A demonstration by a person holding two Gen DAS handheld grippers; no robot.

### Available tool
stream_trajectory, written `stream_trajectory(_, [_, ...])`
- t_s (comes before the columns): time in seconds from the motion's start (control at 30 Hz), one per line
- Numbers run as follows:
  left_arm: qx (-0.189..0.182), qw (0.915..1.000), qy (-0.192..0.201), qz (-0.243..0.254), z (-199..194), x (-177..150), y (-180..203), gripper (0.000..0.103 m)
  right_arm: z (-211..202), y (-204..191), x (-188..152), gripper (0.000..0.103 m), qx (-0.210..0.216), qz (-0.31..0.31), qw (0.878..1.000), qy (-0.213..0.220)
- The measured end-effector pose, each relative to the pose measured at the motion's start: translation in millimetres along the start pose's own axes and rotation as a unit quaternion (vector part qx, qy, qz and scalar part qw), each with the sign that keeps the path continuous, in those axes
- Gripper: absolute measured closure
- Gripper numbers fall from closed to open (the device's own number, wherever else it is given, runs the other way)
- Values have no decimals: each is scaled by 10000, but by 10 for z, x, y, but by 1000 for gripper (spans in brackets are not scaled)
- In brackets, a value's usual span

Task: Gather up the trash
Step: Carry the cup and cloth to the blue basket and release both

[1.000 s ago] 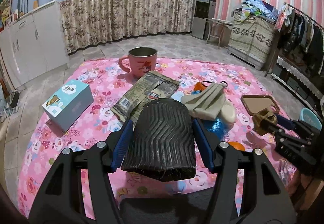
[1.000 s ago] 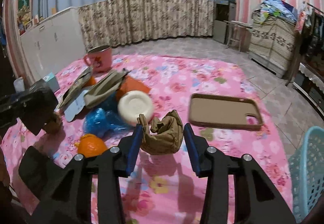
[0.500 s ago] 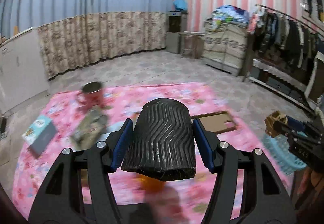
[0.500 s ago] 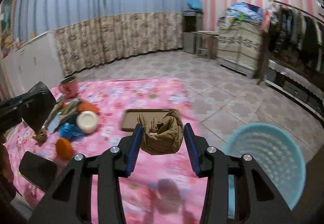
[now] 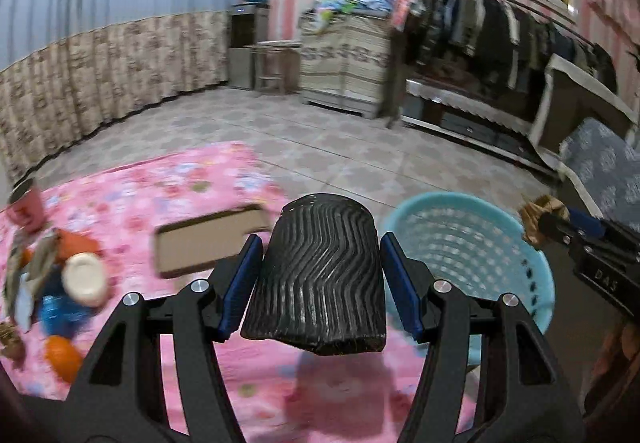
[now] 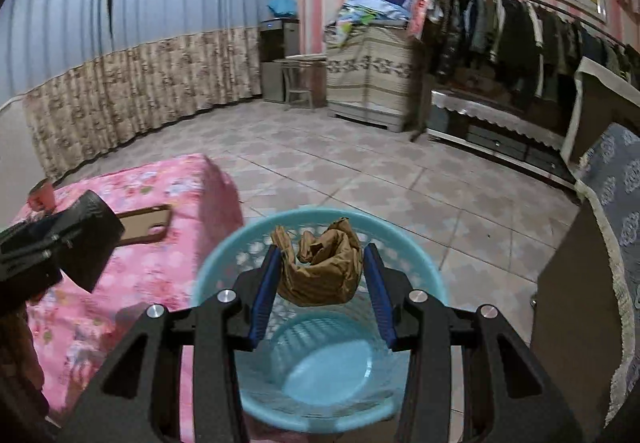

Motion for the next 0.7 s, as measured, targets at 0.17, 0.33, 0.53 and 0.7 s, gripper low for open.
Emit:
stream_trajectory(0.17, [-375, 9991, -115, 172, 271, -48, 377, 44, 121, 237, -89, 60, -132, 143, 9998, -82])
stream_trajectory(0.33, [-559, 9980, -188, 240, 489, -79, 608, 44, 246, 419, -166, 60, -203, 365, 9989, -193])
stream_trajectory(0.53, [-723, 9969, -206, 223, 590, 15, 784, 45, 359, 493, -243, 60, -211, 482, 9982, -289])
stream_trajectory(0.7, [-901, 9955, -152, 245, 547, 80, 896, 45, 387, 517, -305, 60, -227, 540, 9977, -347])
Point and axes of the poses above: each gripper's, at about its wrist camera, not at the fingertips, and z roughly the way its jaws point, y to its right, x to its top, the point moved 8 cm from there along z, roughly the way its jaws point, and after that the axes turned 1 degree about z, right-handed, at the moved point
